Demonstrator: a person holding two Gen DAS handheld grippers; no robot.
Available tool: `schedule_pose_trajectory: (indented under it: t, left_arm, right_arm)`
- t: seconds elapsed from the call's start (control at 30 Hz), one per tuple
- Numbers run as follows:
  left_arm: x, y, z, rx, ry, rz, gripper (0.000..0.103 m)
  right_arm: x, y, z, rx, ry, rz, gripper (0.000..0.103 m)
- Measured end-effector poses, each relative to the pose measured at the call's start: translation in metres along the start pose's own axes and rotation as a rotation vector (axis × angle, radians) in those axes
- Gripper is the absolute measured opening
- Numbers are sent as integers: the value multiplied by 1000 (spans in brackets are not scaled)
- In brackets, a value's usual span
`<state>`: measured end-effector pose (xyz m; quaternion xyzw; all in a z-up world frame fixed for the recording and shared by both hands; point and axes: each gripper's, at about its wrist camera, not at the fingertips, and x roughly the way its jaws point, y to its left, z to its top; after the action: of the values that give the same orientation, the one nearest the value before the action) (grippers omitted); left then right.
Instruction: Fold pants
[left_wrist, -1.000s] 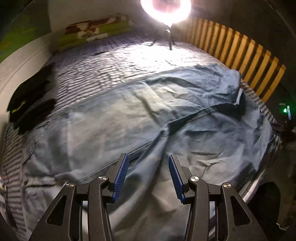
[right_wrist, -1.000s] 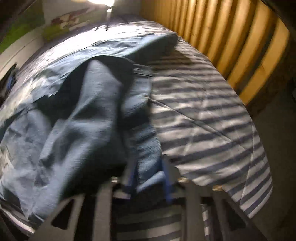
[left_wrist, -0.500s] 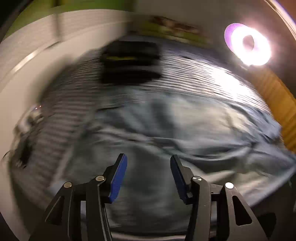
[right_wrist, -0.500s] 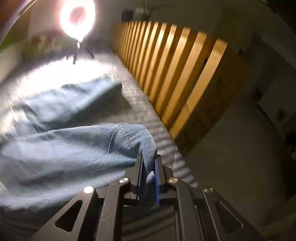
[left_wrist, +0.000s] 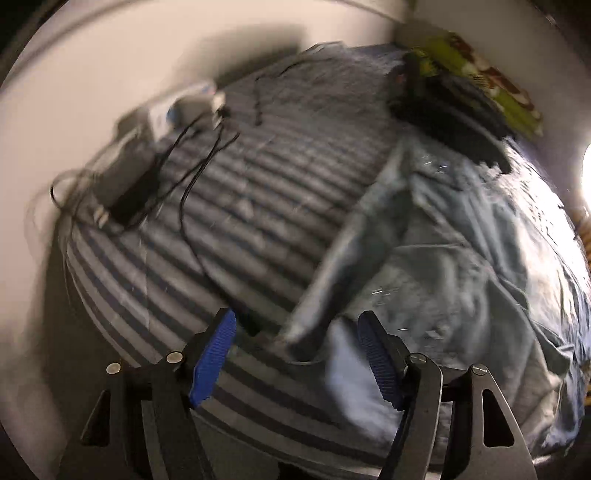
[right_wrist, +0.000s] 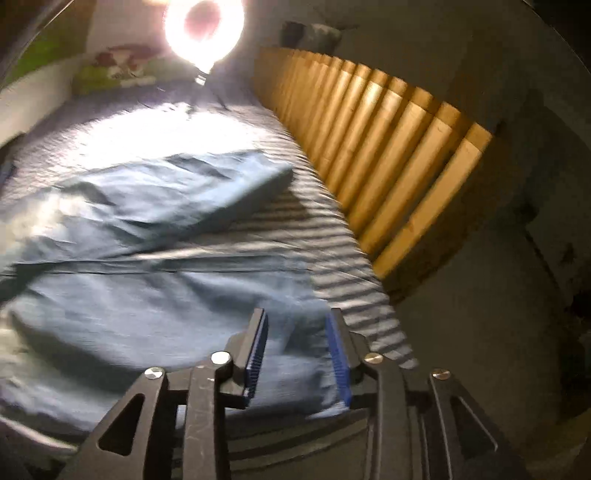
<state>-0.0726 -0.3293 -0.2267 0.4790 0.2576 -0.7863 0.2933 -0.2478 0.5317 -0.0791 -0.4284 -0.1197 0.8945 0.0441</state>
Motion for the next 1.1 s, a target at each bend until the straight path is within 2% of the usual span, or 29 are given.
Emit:
schedule_pose_trajectory:
  t: [0.13,0.27,0.33,0.37,0.4,0.47,0.53,0.63,0.8,1.0,1.1]
  left_arm:
    - [16,14,-8,-74,39,-95,72]
    - [20,6,-15,-61,41,-139,70]
    - [20,-1,-17,-55,40,-161,53]
    - [21,-3,-16,-56,44,-158,26]
    - [21,-6,-17,-58,46,-156,14]
    - [15,-12,-16,-51,26,-166,5]
    - [1,-19,-16,-36,-18,-159,4]
    - [-25,-18,-10,-50,-81,-208,4]
    - [-52,-19,4,-66,-103,-268,4]
    - [-74,-40,25,-26,-131,-287,4]
    - [-85,-50,36,2,-151,-291,4]
  right_arm:
    - [-27,50,-1,-75,-3,171,35]
    - [-42,123,-13,-196,13,343,35]
    - [-46,168,-24,-271,30,426,36]
    - [-47,194,-32,-320,37,457,36]
    - [-50,215,-40,-359,39,471,37]
    - [-50,259,-55,-452,49,499,37]
    - [-46,291,-68,-506,69,522,37]
    - [-45,330,-87,-577,116,580,37]
    - [-59,375,-114,-730,55,602,42]
    - [-79,396,-129,-858,-15,598,43]
    - [-91,393,-127,-860,-20,657,43]
